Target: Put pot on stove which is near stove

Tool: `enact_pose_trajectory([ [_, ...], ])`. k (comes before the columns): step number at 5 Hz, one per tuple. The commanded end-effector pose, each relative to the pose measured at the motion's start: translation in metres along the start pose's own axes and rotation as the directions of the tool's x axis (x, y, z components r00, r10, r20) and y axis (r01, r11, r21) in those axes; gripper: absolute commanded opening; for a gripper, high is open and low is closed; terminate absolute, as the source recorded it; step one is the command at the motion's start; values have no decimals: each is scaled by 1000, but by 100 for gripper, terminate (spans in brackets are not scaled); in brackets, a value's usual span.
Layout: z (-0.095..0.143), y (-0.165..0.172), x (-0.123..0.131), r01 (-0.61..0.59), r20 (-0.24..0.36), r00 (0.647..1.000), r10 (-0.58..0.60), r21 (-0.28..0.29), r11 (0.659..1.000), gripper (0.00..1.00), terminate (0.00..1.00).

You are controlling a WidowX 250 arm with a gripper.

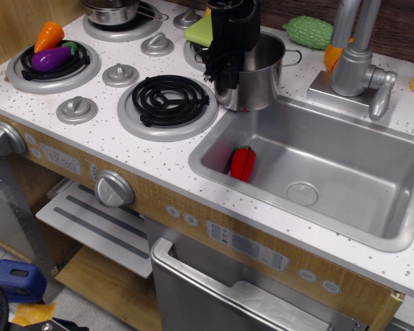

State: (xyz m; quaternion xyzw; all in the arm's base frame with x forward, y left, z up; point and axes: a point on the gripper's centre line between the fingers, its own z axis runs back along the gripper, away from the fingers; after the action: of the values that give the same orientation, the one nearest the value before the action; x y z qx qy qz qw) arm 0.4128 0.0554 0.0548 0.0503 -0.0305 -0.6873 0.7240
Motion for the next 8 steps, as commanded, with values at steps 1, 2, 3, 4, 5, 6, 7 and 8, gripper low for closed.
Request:
enact_pose_trajectory([
  [1, 48, -4, -11, -61, -66, 995, 69, 126, 990, 0, 0],
  [2, 52, -12, -20, -68, -71, 994, 79, 142, 988, 0, 0],
  [3, 55, -20, -26, -84, -76, 993, 96, 146, 986, 0, 0],
  [4, 55, -27, -32, -92, -82, 991, 106, 156, 983, 0, 0],
  [5, 52, -34, -44, -106, -54, 992, 116, 163, 981, 0, 0],
  [6, 46, -42, -53, -124, -20, 991, 129, 173, 977, 0, 0],
  [7, 43, -47, -63, -126, -9, 991, 130, 178, 976, 0, 0],
  [8, 39, -50, -65, -134, -1, 991, 136, 184, 974, 0, 0],
])
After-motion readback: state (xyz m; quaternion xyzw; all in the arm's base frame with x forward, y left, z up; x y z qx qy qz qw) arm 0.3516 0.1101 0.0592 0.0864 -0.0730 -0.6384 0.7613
